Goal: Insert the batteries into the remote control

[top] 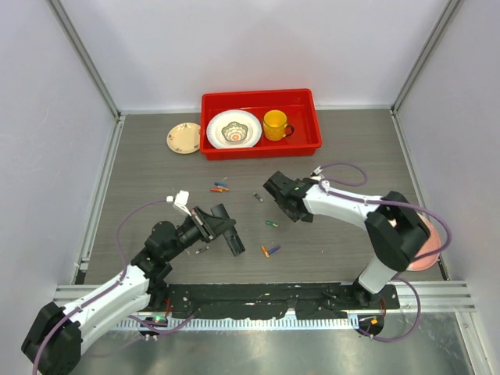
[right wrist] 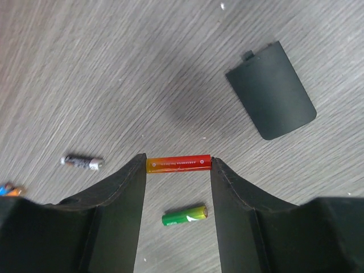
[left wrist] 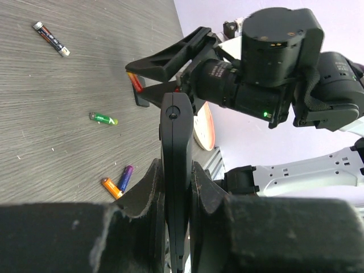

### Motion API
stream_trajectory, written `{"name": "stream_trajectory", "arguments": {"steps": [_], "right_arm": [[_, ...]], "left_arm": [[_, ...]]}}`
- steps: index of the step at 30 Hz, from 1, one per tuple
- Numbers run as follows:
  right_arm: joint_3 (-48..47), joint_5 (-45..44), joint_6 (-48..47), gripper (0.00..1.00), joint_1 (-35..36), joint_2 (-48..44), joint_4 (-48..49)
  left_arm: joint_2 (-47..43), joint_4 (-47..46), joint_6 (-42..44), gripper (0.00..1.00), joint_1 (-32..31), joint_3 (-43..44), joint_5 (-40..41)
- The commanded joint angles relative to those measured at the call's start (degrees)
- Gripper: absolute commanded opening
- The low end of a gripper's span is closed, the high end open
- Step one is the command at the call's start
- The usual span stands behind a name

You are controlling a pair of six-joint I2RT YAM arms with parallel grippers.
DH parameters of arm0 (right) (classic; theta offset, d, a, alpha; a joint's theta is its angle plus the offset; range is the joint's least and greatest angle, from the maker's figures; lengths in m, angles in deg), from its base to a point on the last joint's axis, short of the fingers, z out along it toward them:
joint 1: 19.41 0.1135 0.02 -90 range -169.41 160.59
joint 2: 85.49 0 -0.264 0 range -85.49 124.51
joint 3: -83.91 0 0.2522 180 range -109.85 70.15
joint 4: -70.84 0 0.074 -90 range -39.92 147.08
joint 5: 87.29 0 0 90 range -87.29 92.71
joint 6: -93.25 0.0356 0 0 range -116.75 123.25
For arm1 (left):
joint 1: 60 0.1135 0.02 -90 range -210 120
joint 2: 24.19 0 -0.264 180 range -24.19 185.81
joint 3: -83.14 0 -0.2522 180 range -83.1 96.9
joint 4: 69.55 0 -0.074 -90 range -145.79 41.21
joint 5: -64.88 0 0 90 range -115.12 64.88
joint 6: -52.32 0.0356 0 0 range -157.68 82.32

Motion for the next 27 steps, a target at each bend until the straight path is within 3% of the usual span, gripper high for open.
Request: {"name": "stream_trajectory", "arguments": {"steps": [1,7,10,13,22,27], "right_arm": [[-6.18,-7.86,14.63,0.01,1.19,5.94,-13.22],[-7.32,-6.45,11.74,0.01,1.54,10.51,-13.22],[-7.41,-5.84,9.82,0.19,1.54,11.22,-12.7],[-7.58,-4.87,7.71,0.3,1.63,11.66,-12.0],[-9.6,-1.88,0.76,0.56,1.54,11.31,-9.18],[-12.15,-1.97,-3.89,0.64,1.63,9.46,-8.75]], "left_arm": [[0.52,-5.37,0.48,0.0,-0.07,0.94,-0.38],[-0.97,-2.83,1.44,0.0,-0.07,1.29,-0.65],[-2.38,-1.42,1.79,0.0,-0.07,1.12,-0.03],[-2.91,-0.54,1.71,0.0,-0.07,1.03,0.58],[-2.38,-0.36,1.18,0.0,-0.07,0.85,-0.21],[-2.29,-0.45,1.0,0.0,-0.07,0.85,-0.29]]}}
